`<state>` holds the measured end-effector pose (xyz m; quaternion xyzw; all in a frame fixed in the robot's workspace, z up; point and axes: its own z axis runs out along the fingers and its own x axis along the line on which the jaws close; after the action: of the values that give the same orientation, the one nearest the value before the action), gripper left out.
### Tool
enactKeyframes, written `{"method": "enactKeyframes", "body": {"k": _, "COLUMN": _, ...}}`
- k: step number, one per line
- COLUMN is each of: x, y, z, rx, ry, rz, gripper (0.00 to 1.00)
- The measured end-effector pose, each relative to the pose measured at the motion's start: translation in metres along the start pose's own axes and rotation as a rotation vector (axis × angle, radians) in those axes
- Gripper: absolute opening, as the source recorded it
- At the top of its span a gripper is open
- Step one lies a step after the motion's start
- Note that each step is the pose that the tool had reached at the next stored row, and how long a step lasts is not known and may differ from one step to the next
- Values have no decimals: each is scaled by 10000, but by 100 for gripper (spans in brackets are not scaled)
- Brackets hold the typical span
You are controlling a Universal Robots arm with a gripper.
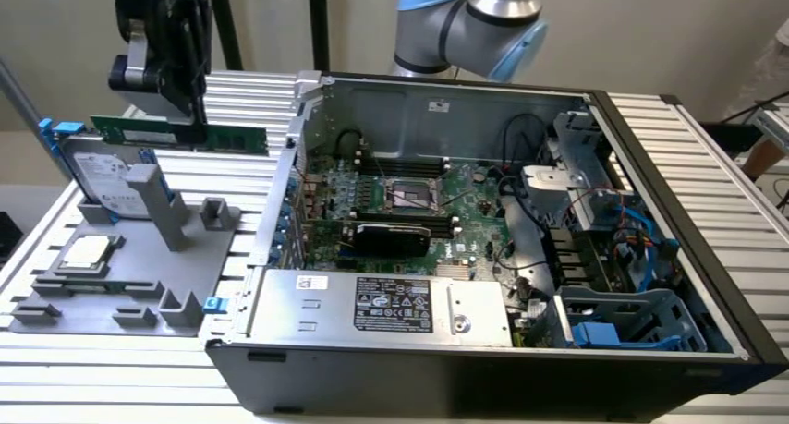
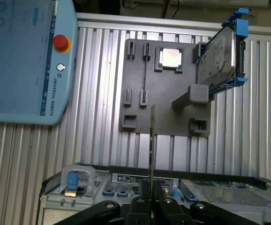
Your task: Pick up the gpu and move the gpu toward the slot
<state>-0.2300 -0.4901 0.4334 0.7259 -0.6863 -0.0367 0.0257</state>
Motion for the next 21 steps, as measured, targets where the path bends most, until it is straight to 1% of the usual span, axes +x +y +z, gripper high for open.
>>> {"method": "enactKeyframes", "body": {"k": 11, "x": -154, "y": -327, "z": -54, "rx": 27, "ry": 17, "rz": 1, "gripper": 14}}
{"method": "enactKeyframes", "body": {"k": 21, "x": -271, "y": -660, "z": -86, "rx": 44, "ry": 24, "rz": 2, "gripper": 14}}
